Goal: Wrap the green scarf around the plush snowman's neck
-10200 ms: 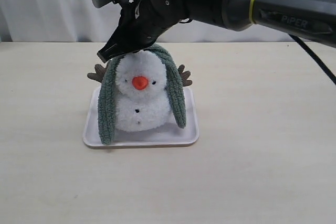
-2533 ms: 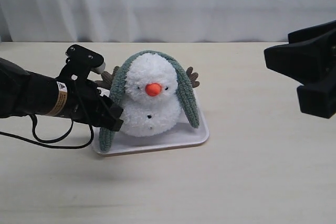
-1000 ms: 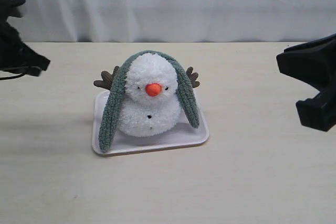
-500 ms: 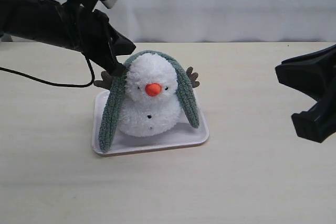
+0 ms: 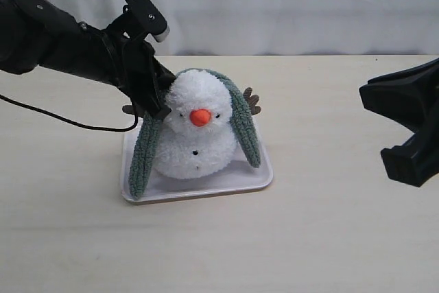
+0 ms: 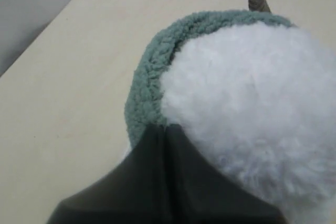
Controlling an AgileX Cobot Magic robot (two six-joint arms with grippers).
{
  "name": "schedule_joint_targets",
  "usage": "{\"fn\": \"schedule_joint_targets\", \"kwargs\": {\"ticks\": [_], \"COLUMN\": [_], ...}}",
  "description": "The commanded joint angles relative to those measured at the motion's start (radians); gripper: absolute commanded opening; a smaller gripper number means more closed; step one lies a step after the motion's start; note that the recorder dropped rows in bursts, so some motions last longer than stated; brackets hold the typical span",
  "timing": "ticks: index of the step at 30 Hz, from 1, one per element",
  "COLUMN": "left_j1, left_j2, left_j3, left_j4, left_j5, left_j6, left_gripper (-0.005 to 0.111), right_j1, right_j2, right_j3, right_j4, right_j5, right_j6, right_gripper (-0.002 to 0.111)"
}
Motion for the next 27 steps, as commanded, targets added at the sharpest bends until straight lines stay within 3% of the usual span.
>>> {"fn": "schedule_joint_targets", "kwargs": {"ticks": [1, 7, 15, 27], "left_j1": [-0.005, 0.001, 0.001, 0.001], "left_j2": [0.024, 0.047, 0.076, -0.002], "left_j3": [-0.003, -0.003, -0.003, -0.003], "left_j4": [0.013, 0.015, 0.033, 0.039], "left_j5": [-0.014, -0.058, 0.003, -0.030], "left_j6": [-0.005, -0.050, -0.053, -0.111], "left_gripper": [0.000, 0.000, 0.000, 0.000], "right_j1": [-0.001, -0.001, -0.001, -0.001], "right_j2": [-0.004, -0.004, -0.004, -0.004], "right_j3": [0.004, 0.004, 0.004, 0.004], "right_j4": [0.008, 0.008, 0.012, 0.012], "right_j5": [-0.009, -0.009, -0.009, -0.009], "right_j6": [0.003, 0.003, 0.003, 0.003], "right_gripper": [0.004, 0.004, 0.004, 0.004]}}
